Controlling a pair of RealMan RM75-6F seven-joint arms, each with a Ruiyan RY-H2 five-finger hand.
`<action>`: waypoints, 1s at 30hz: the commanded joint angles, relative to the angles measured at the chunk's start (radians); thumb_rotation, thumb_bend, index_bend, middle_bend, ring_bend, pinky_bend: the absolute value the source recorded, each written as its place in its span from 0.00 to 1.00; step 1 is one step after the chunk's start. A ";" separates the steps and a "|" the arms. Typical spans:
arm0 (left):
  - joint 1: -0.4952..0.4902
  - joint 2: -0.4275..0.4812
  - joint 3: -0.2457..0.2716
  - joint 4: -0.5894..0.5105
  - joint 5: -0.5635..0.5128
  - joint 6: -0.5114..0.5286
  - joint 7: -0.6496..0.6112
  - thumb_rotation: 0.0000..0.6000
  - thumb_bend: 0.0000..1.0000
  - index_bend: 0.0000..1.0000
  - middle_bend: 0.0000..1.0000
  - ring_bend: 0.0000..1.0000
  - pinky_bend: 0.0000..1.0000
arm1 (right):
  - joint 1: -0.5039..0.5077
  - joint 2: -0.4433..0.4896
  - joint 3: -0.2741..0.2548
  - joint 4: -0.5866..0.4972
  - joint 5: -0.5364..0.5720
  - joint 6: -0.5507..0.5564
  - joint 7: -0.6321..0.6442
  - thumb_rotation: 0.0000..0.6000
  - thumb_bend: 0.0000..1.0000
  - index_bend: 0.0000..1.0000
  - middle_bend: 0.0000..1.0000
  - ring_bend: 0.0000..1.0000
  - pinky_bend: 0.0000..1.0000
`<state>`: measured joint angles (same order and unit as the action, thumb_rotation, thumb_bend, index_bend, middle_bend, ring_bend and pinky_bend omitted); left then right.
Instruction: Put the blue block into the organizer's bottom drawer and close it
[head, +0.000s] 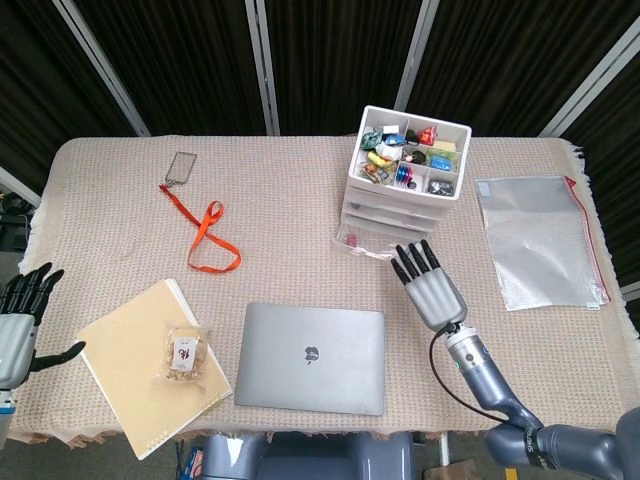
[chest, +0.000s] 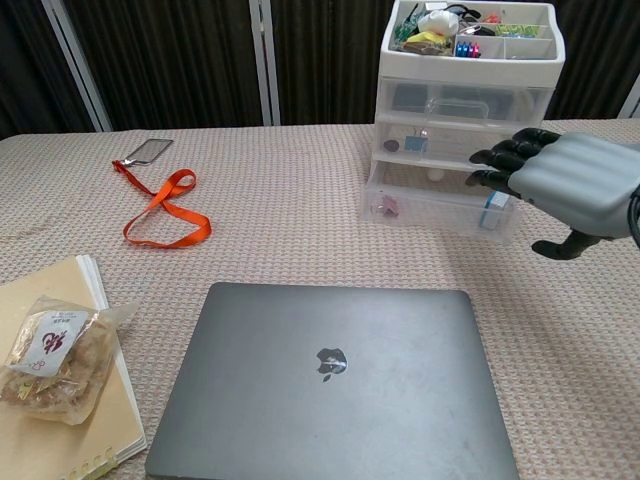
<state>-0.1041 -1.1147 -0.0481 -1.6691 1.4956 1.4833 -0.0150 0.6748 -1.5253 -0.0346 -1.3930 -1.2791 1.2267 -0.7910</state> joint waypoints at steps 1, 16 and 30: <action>0.000 -0.001 -0.001 0.002 0.002 0.001 -0.003 1.00 0.15 0.07 0.00 0.00 0.00 | 0.014 -0.031 -0.027 0.062 -0.054 -0.014 -0.046 1.00 0.25 0.14 0.01 0.00 0.04; 0.002 -0.009 -0.011 0.003 -0.010 0.009 0.001 1.00 0.15 0.07 0.00 0.00 0.00 | 0.078 -0.063 -0.039 0.212 -0.194 -0.097 -0.138 1.00 0.26 0.20 0.06 0.00 0.04; 0.002 -0.009 -0.014 -0.002 -0.020 0.005 0.007 1.00 0.15 0.08 0.00 0.00 0.00 | 0.083 -0.081 -0.040 0.293 -0.254 -0.137 -0.173 1.00 0.26 0.22 0.07 0.00 0.03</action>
<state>-0.1025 -1.1241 -0.0620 -1.6712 1.4756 1.4888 -0.0080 0.7582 -1.6023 -0.0771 -1.1054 -1.5310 1.0939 -0.9618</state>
